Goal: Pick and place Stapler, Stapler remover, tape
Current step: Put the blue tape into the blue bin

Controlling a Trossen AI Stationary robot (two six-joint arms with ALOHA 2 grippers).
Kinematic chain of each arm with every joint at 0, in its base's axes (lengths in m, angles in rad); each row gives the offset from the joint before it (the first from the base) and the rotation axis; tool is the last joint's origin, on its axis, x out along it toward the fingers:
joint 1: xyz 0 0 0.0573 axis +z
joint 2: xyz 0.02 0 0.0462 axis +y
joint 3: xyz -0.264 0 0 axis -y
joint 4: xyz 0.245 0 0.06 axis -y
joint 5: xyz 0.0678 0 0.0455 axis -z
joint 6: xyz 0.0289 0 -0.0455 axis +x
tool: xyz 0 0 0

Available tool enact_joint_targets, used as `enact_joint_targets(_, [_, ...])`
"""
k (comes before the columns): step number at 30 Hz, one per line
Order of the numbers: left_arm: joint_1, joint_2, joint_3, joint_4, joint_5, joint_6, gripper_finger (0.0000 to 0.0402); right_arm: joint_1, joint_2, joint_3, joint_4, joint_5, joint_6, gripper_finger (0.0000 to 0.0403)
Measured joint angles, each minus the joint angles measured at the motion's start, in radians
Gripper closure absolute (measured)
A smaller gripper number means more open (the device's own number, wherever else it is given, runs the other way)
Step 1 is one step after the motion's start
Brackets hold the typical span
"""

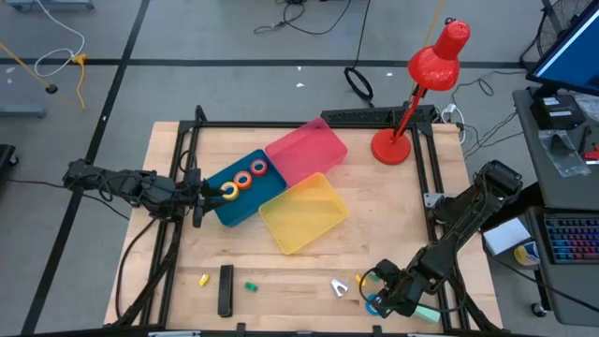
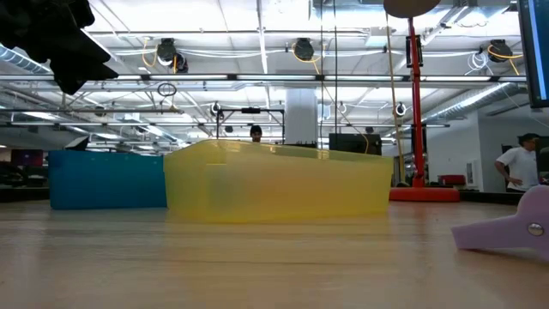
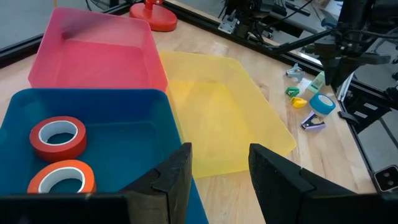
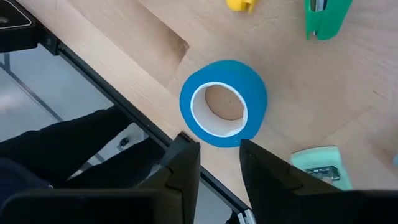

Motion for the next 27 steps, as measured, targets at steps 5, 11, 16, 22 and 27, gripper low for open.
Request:
enact_joint_targets(5, [0.000,0.000,0.000,0.000,0.000,0.000,0.0243,0.000,0.000,0.000,-0.013,0.003,0.000,0.0259])
enact_joint_targets(11, [0.000,0.000,0.000,0.000,0.000,0.000,0.0243,0.000,0.000,0.000,-0.043,0.004,0.001,0.0218])
enact_joint_targets(16, [0.000,0.000,0.000,0.000,0.000,0.000,0.0243,0.000,0.000,0.000,-0.039,0.004,0.000,0.0198])
enact_joint_targets(22, [0.000,0.000,0.000,0.000,0.000,0.000,0.0243,0.000,0.000,-0.031,-0.014,0.024,0.008,0.0186])
enact_joint_targets(27, [0.000,0.000,0.000,0.000,0.000,0.000,0.0243,0.000,0.000,-0.083,0.037,0.021,0.035,0.0185])
